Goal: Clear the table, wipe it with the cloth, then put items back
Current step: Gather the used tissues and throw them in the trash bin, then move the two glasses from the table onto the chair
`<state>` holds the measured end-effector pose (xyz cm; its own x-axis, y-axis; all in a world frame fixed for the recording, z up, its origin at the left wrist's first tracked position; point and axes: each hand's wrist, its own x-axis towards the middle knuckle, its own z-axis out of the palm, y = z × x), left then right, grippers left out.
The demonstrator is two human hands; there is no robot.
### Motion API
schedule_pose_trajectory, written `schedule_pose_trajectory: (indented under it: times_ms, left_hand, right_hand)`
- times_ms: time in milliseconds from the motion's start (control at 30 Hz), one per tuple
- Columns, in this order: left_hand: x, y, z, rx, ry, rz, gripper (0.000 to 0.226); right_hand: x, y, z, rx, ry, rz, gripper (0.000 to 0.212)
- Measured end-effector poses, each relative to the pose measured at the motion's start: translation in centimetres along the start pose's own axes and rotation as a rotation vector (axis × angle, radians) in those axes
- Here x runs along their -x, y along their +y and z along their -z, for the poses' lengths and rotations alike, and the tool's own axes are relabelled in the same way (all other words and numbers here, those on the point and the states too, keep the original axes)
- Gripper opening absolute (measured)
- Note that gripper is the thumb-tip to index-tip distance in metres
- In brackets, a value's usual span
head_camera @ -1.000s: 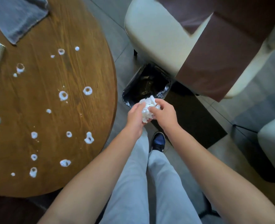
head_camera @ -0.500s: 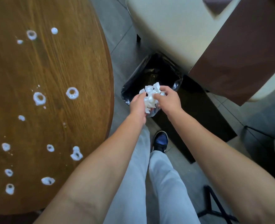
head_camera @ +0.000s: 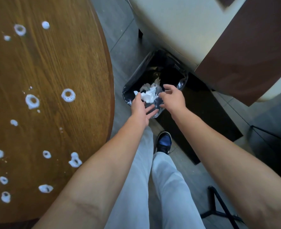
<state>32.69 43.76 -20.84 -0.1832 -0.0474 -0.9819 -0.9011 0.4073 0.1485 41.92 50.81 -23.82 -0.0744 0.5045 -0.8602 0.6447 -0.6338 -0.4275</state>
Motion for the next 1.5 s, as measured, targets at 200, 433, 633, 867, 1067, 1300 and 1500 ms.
schedule_pose_trajectory:
  times_ms: [200,433,633,867,1067,1300,1500]
  left_hand:
    - [0.5,0.0,0.4,0.012,-0.010,-0.020,0.051]
    - [5.0,0.0,2.6,-0.159,-0.045,-0.093,0.046]
    - [9.8,-0.1,4.5,-0.113,-0.091,-0.121,0.050]
    - [17.9,-0.1,7.3,-0.209,-0.152,-0.393,0.037]
    - [23.7,-1.5,12.0,-0.754,0.057,-1.110,0.034]
    - [27.5,-1.9,19.2,-1.100,0.527,-1.469,0.059]
    - [28.4,-1.4,26.1,-1.080,0.744,-1.407,0.064]
  right_hand:
    - [0.9,-0.6,0.2,0.012,0.003,0.017,0.048]
    - [5.4,-2.5,1.3,0.073,0.036,0.038,0.037]
    - [12.0,-4.7,3.6,0.435,0.095,0.321,0.039]
    - [21.1,-5.3,7.6,0.683,0.128,0.691,0.042]
    - [28.3,-6.6,8.3,0.812,0.190,0.964,0.054]
    - [33.9,-7.9,5.9,0.927,0.203,1.178,0.063]
    - [36.4,-9.0,1.0,1.014,0.139,1.293,0.067]
